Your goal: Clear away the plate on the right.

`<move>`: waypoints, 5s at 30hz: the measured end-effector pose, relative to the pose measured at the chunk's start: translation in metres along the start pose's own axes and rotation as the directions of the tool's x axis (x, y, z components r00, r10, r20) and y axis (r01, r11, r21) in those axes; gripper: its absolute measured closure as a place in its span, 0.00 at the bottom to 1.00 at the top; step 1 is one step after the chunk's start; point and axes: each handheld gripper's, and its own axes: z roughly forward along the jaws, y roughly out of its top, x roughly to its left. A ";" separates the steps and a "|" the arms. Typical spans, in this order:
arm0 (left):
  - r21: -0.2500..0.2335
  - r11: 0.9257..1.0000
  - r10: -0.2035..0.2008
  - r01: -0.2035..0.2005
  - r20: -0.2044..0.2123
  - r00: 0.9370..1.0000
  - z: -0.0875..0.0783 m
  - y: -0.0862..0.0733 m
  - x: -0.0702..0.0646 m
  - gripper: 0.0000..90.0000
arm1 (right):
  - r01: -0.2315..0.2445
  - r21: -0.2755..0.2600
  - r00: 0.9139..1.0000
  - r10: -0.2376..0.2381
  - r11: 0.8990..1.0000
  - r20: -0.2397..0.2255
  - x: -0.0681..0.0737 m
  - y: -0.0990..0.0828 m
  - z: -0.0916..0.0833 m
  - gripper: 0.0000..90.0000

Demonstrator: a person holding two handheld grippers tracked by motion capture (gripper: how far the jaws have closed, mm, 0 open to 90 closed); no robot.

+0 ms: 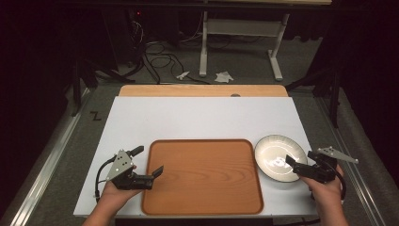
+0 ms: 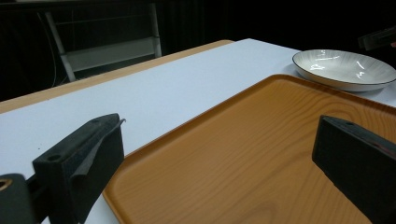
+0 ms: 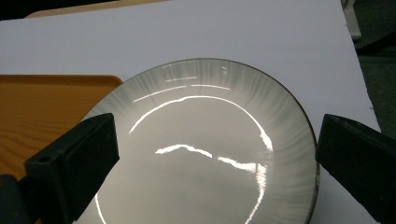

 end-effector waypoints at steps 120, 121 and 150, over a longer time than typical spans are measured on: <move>-0.032 0.999 0.009 -0.008 0.022 1.000 0.000 0.001 -0.002 0.05 | -0.613 0.259 0.748 0.654 0.746 -0.114 -0.064 -0.027 0.012 0.94; -0.032 0.999 0.009 -0.008 0.022 1.000 0.000 0.001 -0.002 0.05 | -0.613 0.259 0.748 0.654 0.746 -0.114 -0.064 -0.027 0.012 0.94; -0.062 0.998 0.026 -0.025 0.010 1.000 -0.004 0.003 -0.001 0.06 | -0.570 0.190 0.773 0.600 0.799 -0.204 -0.046 -0.002 -0.007 0.94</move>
